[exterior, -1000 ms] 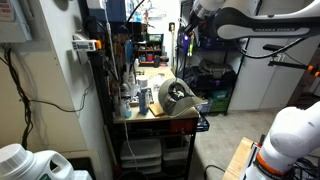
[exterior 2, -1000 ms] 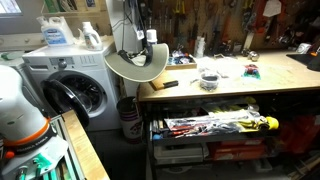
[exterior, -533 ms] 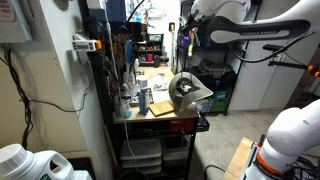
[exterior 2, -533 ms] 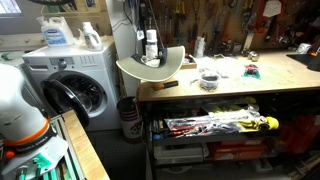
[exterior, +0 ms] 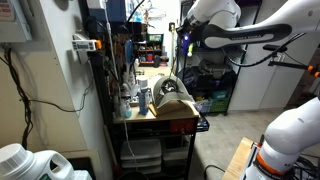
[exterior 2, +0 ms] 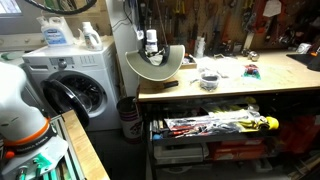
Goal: Place the hat on the table
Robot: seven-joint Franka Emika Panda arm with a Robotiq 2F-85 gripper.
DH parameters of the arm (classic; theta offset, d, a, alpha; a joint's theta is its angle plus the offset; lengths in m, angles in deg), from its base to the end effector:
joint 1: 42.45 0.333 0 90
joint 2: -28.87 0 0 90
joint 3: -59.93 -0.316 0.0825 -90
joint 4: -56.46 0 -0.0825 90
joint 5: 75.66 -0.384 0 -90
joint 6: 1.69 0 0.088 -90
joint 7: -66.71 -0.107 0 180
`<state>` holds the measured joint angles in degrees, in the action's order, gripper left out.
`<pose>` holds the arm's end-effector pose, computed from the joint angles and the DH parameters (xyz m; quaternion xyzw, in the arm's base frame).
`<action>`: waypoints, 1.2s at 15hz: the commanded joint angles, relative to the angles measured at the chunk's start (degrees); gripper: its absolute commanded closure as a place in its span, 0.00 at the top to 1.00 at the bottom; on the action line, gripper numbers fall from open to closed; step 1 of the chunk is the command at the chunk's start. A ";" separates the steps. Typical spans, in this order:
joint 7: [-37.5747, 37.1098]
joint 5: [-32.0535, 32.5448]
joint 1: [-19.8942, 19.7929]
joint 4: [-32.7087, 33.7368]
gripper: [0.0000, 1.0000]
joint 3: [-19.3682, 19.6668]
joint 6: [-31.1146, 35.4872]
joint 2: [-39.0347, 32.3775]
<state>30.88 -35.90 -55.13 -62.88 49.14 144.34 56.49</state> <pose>0.4556 0.0178 0.7227 0.8387 -0.1016 0.4955 0.2019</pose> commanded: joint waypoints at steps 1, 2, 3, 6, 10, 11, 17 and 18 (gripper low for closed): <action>-3.68 4.07 -2.49 -1.30 0.01 -1.04 2.02 -1.00; -4.83 4.80 -2.49 -1.57 0.01 -1.05 2.40 -1.53; -5.90 5.38 -2.41 -1.94 0.01 -1.18 2.46 -2.12; -10.25 8.61 -2.31 -2.80 0.01 -1.59 2.59 -3.61; -14.86 12.42 -1.14 -3.02 0.01 -0.83 1.93 -5.35; -16.36 13.58 -1.18 -2.44 0.01 -0.77 1.70 -5.81; -20.38 16.47 -0.23 1.24 0.01 0.17 0.39 -6.90; -21.28 17.55 -0.27 1.98 0.01 0.23 1.04 -7.09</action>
<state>12.83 -21.92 -56.51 -63.38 48.33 145.32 50.34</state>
